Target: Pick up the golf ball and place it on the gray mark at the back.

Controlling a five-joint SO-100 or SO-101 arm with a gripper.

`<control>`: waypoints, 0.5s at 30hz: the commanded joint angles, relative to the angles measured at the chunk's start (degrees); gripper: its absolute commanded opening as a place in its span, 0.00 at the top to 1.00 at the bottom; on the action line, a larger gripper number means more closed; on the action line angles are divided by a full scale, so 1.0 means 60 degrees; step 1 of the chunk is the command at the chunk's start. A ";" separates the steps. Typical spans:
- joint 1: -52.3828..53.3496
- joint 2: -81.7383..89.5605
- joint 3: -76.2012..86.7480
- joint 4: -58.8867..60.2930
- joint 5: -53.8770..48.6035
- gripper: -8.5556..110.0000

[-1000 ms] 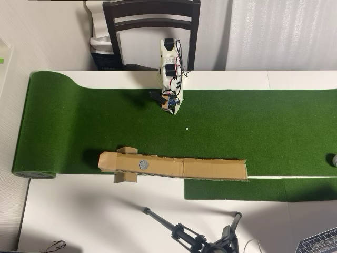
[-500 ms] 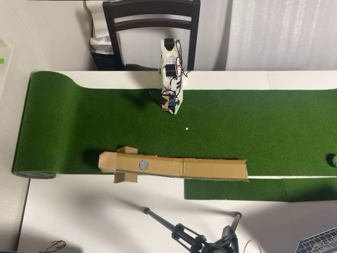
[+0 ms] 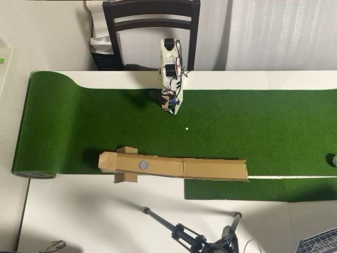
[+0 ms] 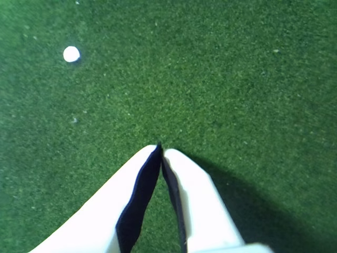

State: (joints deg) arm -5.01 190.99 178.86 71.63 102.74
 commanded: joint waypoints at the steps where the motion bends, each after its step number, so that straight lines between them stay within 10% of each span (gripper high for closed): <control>1: 0.0015 0.0850 0.0762 0.0044 -0.0015 0.92; 15: 0.0015 0.0850 0.0762 0.0044 -0.0015 0.92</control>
State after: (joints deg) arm -5.01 190.99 178.86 71.63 102.74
